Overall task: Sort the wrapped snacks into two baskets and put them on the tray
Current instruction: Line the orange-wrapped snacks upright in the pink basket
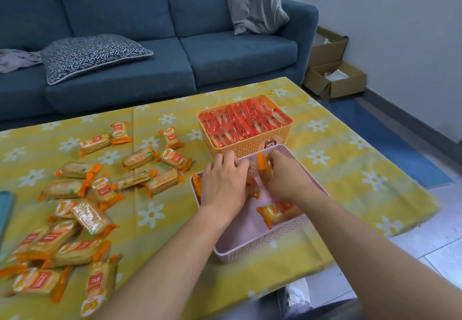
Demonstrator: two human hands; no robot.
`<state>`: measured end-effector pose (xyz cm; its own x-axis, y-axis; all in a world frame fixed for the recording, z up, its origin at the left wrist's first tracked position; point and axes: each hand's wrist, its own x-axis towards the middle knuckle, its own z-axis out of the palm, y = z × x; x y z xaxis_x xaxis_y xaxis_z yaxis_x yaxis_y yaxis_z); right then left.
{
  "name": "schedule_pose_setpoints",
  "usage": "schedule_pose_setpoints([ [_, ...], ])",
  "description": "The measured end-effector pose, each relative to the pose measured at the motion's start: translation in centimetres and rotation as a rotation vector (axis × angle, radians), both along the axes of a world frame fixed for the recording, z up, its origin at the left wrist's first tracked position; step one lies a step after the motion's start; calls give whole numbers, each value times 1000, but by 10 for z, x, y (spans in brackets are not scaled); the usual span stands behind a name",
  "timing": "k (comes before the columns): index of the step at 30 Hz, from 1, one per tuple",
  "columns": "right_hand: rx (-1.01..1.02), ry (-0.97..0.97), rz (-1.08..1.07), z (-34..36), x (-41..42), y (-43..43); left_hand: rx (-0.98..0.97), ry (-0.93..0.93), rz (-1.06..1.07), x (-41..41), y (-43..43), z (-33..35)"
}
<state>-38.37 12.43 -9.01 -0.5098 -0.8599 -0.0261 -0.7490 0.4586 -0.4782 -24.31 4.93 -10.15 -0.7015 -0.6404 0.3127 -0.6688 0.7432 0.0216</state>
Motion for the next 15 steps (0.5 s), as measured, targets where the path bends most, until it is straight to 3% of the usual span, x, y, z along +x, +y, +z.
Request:
schedule_pose_setpoints([
  [7,33,-147,13,6,3,-1,33,39,-38,4,0,0],
  [11,129,18,-19,15,-11,8,27,56,-143,10,0,5],
  [15,305,97,118,7,-1,15,49,-59,-275,4,6,5],
])
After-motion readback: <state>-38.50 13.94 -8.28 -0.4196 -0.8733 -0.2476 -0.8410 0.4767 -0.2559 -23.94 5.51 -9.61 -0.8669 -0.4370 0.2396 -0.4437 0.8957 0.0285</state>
